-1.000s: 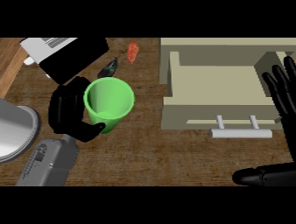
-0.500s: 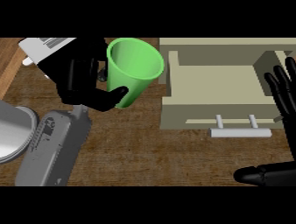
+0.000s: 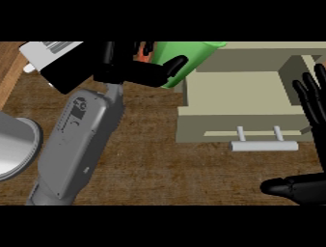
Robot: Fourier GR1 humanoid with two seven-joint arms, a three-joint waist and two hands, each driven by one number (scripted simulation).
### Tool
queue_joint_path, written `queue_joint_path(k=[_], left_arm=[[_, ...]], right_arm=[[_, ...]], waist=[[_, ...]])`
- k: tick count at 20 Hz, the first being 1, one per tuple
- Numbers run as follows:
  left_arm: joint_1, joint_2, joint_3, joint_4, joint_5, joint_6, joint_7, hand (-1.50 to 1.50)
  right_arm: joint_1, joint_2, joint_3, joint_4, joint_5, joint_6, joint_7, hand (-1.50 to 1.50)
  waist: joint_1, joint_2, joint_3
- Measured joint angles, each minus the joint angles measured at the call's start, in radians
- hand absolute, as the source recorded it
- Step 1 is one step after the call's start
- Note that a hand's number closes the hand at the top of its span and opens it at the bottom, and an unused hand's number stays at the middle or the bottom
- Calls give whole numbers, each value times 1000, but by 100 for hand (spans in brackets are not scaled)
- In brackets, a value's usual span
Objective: Pick up the cup, place it into the drawer and close the drawer
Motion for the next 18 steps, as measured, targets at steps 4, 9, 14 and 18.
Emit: queue_joint_path(k=[4,9,14,18], left_arm=[[-85,-10,-7,99,-8,23,7,150],[-191,-15,-22,243,14,58,-8,150],[-269,-17,-40,388,55,93,-50,150],[-312,-18,-99,497,122,132,-108,150]], right_arm=[[11,-5,-3,-37,-14,-1,30,-150],[-3,-9,-11,-16,-15,4,17,-150],[0,-12,-18,-5,-26,15,9,-150],[-3,-3,6,-10,-3,8,9,-150]], waist=[[-4,1,0],[-8,2,0],[-14,4,0],[-25,5,0]])
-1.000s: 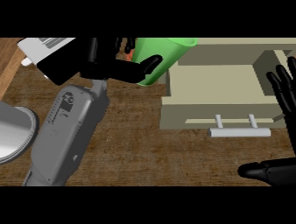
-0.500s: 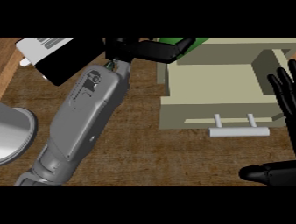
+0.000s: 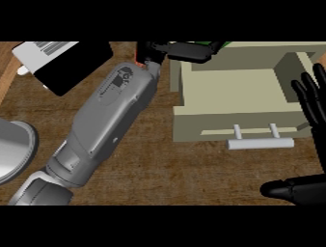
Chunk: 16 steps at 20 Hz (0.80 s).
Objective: Pick up the cup, place it into the drawer and close the drawer
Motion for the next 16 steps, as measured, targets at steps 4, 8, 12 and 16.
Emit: queue_joint_path(k=[4,8,12,16], left_arm=[[-39,0,-56,97,63,19,-36,150],[-90,0,-121,185,117,40,-50,150],[-128,0,-171,272,147,37,-81,150],[-136,0,-244,304,188,52,-82,150]], right_arm=[[-28,2,-1,29,6,-5,-10,-150],[-13,-4,-4,29,-15,20,-27,-150],[-29,4,13,30,-4,13,-19,-150],[-37,5,16,48,-8,23,-38,-150]], waist=[[-7,2,0],[-27,6,1],[-43,12,1],[-55,14,1]])
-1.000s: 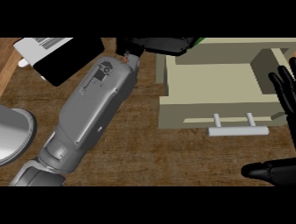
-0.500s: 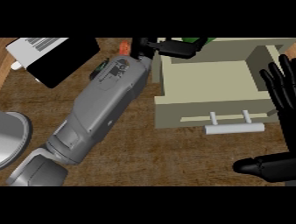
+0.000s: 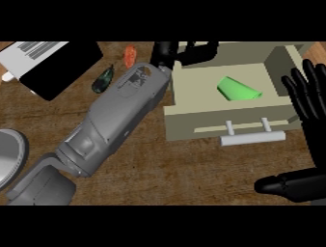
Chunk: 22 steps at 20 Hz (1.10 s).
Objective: Pick up the cup, place it into the drawer and close the drawer
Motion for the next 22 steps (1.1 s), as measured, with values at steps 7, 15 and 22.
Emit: queue_joint_path(k=[7,15,22], left_arm=[[-39,0,-117,64,8,47,40,-150],[-22,0,-150,28,91,57,-3,-150],[-21,0,-99,-28,187,13,-99,-150]], right_arm=[[-22,-3,7,5,-9,8,6,-150],[-56,-2,-3,10,-54,12,26,-150],[-23,-16,-36,-21,-145,39,61,-150]], waist=[[-21,6,1],[-25,8,0],[9,-3,-1]])
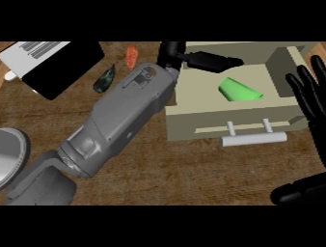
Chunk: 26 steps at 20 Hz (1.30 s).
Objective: Pick up the cup, place it into the drawer and close the drawer
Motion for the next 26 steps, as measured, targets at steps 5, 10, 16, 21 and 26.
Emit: queue_joint_path(k=[5,10,16,21,26], left_arm=[[27,2,44,-64,28,-16,1,-150],[99,55,81,-166,37,-14,12,-150],[256,170,110,-361,54,-5,70,-150],[438,289,127,-561,64,-22,115,-150],[628,402,160,-754,79,-58,157,-150]], right_arm=[[57,-15,-10,-48,-24,31,-1,150],[80,-81,3,-76,21,96,6,150],[110,-130,24,-80,133,143,-18,150],[124,-148,57,-69,230,158,-24,150],[107,-148,81,-4,325,150,-43,150]], waist=[[44,-12,0],[78,-21,-1],[105,-27,-1],[110,-26,-1],[107,-23,-1]])
